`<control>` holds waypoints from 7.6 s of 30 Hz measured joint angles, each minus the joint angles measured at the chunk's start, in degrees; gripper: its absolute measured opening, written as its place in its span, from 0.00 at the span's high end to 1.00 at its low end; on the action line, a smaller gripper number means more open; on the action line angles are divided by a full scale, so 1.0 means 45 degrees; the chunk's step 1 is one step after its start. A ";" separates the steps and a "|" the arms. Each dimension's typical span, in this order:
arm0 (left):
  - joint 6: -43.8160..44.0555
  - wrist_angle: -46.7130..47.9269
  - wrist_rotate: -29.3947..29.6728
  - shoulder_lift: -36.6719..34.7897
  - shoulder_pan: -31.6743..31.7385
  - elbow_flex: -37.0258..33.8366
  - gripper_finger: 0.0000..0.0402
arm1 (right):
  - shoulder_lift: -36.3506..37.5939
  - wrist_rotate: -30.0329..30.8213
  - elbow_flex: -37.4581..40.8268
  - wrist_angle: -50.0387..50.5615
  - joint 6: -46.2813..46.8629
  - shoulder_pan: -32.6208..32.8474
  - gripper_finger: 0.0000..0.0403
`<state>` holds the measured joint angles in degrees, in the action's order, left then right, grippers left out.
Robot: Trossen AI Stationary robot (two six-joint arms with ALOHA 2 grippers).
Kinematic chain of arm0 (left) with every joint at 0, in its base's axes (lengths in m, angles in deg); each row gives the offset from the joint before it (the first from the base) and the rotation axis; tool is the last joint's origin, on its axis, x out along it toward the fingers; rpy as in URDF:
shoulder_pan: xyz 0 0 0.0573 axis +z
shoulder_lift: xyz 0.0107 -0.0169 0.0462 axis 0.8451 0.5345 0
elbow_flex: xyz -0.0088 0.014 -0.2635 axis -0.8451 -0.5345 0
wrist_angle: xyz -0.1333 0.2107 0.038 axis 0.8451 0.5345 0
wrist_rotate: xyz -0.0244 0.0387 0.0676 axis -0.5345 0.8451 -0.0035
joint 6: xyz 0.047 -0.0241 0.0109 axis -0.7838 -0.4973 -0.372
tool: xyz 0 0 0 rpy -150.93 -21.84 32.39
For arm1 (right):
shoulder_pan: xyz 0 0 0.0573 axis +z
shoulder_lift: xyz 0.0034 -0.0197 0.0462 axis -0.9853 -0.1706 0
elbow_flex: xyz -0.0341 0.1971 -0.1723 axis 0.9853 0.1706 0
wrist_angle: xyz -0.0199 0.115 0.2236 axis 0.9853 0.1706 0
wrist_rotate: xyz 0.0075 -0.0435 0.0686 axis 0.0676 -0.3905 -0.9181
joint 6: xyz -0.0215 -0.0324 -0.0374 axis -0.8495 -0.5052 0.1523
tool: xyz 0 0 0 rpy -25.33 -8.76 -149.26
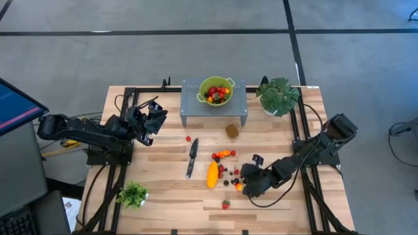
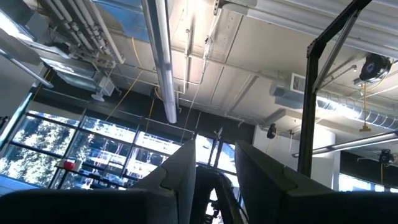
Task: Pick & Place Fruit
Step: Put the raspberry into the green strainer bowl on the shelf, then put the black cherry into the green strainer bowl on the shelf, then put the strawberry into the green strainer bowl on the shelf
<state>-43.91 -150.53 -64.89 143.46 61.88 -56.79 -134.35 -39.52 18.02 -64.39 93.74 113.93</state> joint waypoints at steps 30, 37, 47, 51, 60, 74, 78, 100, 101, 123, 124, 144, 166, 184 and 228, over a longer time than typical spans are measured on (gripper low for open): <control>0.0002 0.0002 0.0021 -0.0003 0.0003 0.0000 0.74 | 0.1162 -0.1321 -0.6002 -0.1169 -1.2115 -1.0007 0.77; 0.0002 0.0000 -0.0010 -0.0003 0.0003 0.0000 0.74 | 0.1150 -0.2250 -0.5978 -0.0370 -1.1347 -1.1223 0.77; 0.0002 0.0000 0.0000 -0.0003 0.0000 0.0000 0.74 | 0.1150 -0.2292 -0.5976 -0.0058 -1.0696 -1.1457 0.68; 0.0002 -0.0003 0.0043 -0.0003 0.0003 0.0000 0.74 | 0.1150 -0.2293 -0.5975 -0.0058 -1.0696 -1.1457 0.57; 0.0002 -0.0003 0.0039 -0.0003 0.0003 0.0000 0.74 | 0.1288 -0.2280 -0.5973 -0.0747 -1.1266 -1.1112 0.38; -0.0002 -0.0003 0.0029 -0.0003 -0.0001 0.0000 0.74 | 0.1295 -0.2193 -0.5978 -0.0762 -1.1328 -0.7707 0.49; 0.0002 -0.0002 0.0024 -0.0001 0.0003 0.0000 0.74 | 0.1295 -0.2187 -0.5978 0.0353 -1.0840 -0.6321 0.54; 0.0002 -0.0002 -0.0005 -0.0002 0.0003 0.0000 0.74 | 0.0467 -0.0507 -0.5989 0.2797 -0.6008 -0.0488 0.70; 0.0002 0.0005 0.0000 0.0001 -0.0001 0.0000 0.74 | 0.0326 -0.0411 -0.5998 0.2806 -0.5966 -0.0390 0.70; 0.0002 -0.0003 0.0034 -0.0001 0.0001 0.0000 0.74 | -0.3302 -0.0981 -0.5976 0.3359 -0.2458 -0.0411 0.48; 0.0002 -0.0003 0.0034 0.0002 0.0003 0.0000 0.74 | -0.3451 -0.1006 -0.5983 0.3271 -0.2458 -0.0449 0.47; 0.0002 -0.0002 -0.0010 0.0000 0.0001 0.0005 0.74 | -0.4830 -0.1619 -0.5993 0.2959 -0.2715 -0.1021 0.58; 0.0002 -0.0003 0.0036 0.0002 0.0001 0.0005 0.74 | -0.4416 -0.1903 -0.6107 0.2938 -0.4086 -0.1238 0.73; 0.0002 0.0001 0.0019 -0.0003 0.0000 0.0005 0.74 | 0.0496 0.0406 -0.7056 0.0915 -1.2666 -0.4992 0.73; 0.0002 -0.0003 0.0034 -0.0003 0.0003 0.0005 0.74 | 0.0785 -0.2856 -0.7047 0.2552 -1.0046 -1.1032 0.39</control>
<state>-43.90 -150.55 -64.74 143.45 61.89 -56.77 -130.82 -52.37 -13.69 -52.90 48.53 64.28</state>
